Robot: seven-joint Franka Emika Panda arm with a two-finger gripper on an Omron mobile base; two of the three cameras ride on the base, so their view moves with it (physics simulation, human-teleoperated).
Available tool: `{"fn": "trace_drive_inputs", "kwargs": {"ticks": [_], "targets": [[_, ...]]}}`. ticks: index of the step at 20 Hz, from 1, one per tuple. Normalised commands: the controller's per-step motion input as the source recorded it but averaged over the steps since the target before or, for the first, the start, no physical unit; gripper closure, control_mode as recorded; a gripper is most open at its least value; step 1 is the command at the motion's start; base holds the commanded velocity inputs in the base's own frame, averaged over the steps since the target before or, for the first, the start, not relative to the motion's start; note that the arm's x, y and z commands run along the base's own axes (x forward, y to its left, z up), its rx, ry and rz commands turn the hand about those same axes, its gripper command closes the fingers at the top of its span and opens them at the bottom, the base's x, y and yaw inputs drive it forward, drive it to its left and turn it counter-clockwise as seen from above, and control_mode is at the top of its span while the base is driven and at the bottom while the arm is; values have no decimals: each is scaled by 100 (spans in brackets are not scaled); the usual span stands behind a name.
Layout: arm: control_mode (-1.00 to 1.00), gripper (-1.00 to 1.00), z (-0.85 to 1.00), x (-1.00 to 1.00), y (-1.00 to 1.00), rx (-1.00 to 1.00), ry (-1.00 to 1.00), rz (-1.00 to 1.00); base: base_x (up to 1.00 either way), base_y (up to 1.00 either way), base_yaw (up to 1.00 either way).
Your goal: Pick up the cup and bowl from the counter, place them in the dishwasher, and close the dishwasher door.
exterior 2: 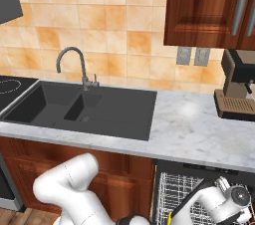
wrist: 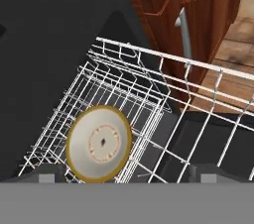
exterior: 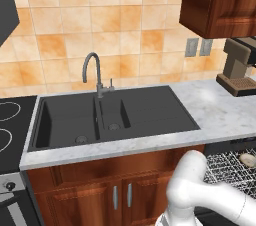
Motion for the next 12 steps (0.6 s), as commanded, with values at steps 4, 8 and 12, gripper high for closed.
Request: {"fn": "trace_drive_inputs", "kwargs": {"ticks": [4, 8, 12], "targets": [[-100, -100, 39, -5, 7, 0, 0, 10, 0, 0, 0], [-100, -100, 21, -5, 4, 0, 0, 11, 0, 0, 0], [-100, -100, 2, 0, 0, 0, 0, 9, 0, 0, 0]]}}
